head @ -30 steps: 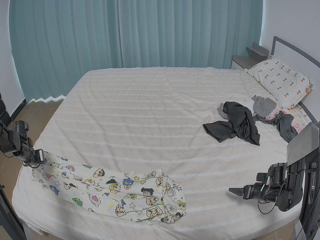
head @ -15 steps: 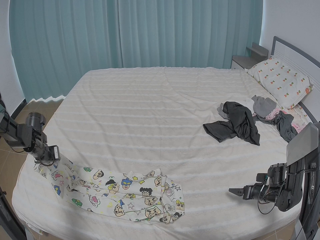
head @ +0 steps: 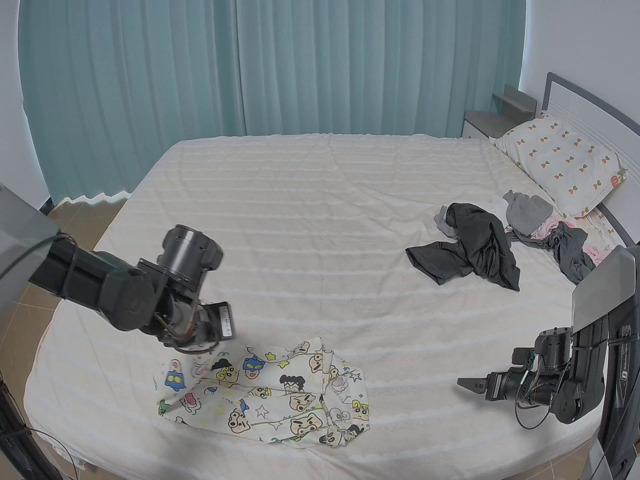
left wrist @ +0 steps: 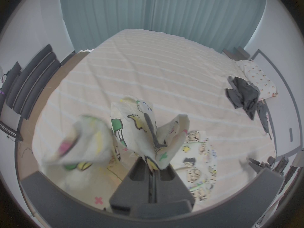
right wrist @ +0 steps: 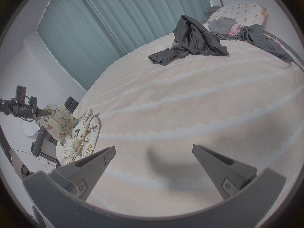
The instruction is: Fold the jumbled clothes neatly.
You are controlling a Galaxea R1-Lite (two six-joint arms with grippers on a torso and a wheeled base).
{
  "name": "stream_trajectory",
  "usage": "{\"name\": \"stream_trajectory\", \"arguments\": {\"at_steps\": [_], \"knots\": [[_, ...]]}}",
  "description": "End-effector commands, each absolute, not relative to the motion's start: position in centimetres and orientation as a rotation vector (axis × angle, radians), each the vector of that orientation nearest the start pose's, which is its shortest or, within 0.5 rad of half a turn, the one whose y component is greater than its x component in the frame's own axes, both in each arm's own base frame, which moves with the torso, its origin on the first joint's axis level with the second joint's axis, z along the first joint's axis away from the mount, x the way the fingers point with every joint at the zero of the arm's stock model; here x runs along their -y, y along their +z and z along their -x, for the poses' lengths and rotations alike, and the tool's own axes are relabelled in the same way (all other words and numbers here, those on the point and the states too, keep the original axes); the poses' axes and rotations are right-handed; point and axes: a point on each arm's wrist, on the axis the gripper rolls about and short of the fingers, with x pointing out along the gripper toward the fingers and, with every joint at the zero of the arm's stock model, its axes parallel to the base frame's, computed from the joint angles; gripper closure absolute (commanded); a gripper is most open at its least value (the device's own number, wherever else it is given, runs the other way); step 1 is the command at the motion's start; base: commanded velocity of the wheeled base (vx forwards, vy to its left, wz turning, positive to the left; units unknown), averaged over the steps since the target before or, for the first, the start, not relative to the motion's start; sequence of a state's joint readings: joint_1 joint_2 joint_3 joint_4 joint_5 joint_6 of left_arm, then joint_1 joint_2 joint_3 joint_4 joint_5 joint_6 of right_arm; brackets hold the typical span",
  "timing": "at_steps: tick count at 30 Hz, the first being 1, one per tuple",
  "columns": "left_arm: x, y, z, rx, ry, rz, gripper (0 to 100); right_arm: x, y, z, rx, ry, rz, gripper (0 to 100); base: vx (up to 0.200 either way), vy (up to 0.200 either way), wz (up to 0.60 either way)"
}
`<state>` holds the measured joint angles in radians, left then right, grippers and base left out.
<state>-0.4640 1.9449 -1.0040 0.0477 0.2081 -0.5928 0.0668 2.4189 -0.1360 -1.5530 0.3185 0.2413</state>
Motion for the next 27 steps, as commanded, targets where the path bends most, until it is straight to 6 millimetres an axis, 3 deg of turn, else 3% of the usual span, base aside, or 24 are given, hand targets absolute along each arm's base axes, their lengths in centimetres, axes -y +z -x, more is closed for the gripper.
{"name": "stream_trajectory", "arguments": {"at_steps": [1, 13, 14, 21, 27], "knots": [[19.2, 7.1, -30.0, -1.002, 0.001, 0.206, 100, -2.4, -5.1, -24.3, -0.763, 0.281, -0.319, 0, 0.0, 0.0, 0.0], [20.9, 6.3, -31.2, -1.011, 0.005, 0.276, 100, -2.4, -5.3, -24.3, -0.771, 0.284, -0.317, 0, 0.0, 0.0, 0.0], [20.9, 6.3, -31.1, -1.017, 0.002, 0.278, 0, -2.4, -5.3, -24.3, -0.77, 0.284, -0.317, 0, 0.0, 0.0, 0.0], [21.1, 6.7, -29.9, -1.11, -0.125, 0.334, 0, -2.4, -5.3, -24.3, -0.771, 0.284, -0.317, 0, 0.0, 0.0, 0.0], [20.4, 7.1, -29.4, -1.108, -0.122, 0.346, 0, -2.4, -5.3, -24.3, -0.771, 0.282, -0.319, 0, 0.0, 0.0, 0.0]]}}
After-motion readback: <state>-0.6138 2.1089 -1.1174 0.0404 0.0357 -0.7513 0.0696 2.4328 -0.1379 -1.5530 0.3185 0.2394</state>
